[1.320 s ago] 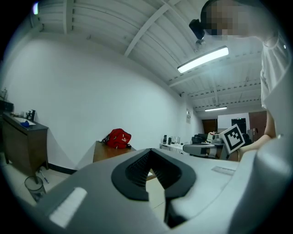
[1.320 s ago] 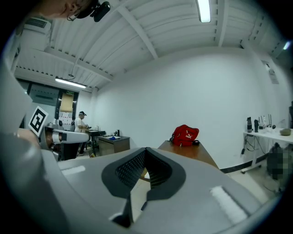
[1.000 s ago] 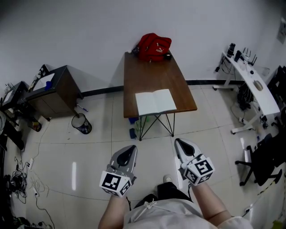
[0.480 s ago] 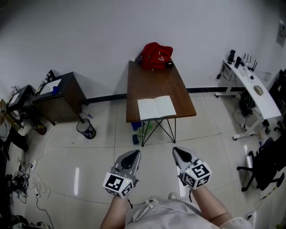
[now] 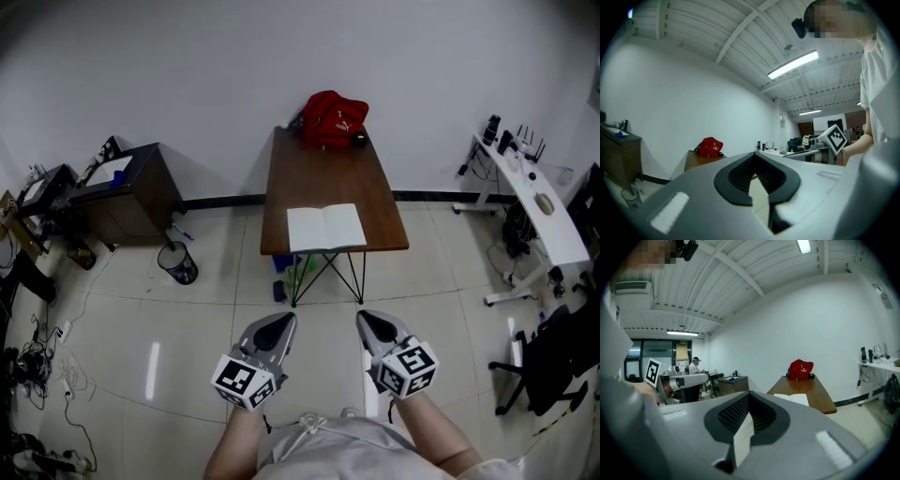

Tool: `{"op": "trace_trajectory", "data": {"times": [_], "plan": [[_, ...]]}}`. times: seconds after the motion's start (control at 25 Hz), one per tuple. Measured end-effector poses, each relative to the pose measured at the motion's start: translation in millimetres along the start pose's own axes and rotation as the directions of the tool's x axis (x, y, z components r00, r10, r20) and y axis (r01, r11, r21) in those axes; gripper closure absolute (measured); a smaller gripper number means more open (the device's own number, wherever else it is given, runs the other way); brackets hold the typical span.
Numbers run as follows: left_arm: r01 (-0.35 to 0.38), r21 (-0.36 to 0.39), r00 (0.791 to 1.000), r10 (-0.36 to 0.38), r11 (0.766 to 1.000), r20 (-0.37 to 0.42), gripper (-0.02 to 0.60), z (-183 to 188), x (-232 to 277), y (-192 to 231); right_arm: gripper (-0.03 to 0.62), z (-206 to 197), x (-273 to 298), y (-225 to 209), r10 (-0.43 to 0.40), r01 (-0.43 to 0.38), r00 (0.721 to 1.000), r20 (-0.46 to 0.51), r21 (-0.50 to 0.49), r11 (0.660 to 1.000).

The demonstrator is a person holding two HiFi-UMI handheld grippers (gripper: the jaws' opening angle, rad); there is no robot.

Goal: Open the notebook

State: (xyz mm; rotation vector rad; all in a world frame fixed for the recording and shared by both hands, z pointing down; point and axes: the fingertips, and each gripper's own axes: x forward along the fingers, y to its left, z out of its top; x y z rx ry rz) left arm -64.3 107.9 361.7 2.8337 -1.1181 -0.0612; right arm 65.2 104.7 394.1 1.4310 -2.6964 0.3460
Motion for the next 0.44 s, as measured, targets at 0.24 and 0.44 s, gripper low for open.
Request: {"op": "trace_trajectory", "data": {"times": [0.24, 0.44], "plan": [[0.001, 0.016, 1.0, -0.001, 1.0, -0.015, 0.575, -2.1, 6.6, -4.4, 0.586, 2.2, -3.2, -6.4, 0.01, -0.01, 1.0, -0.001, -0.007, 1.0], [-0.003, 0.039, 1.0, 0.004, 0.999, -0.02, 0.575, 0.7, 10.3, -7.1, 0.587, 11.9, -7.7, -13.3, -0.007, 0.008, 1.0, 0.015, -0.041, 0.999]]}}
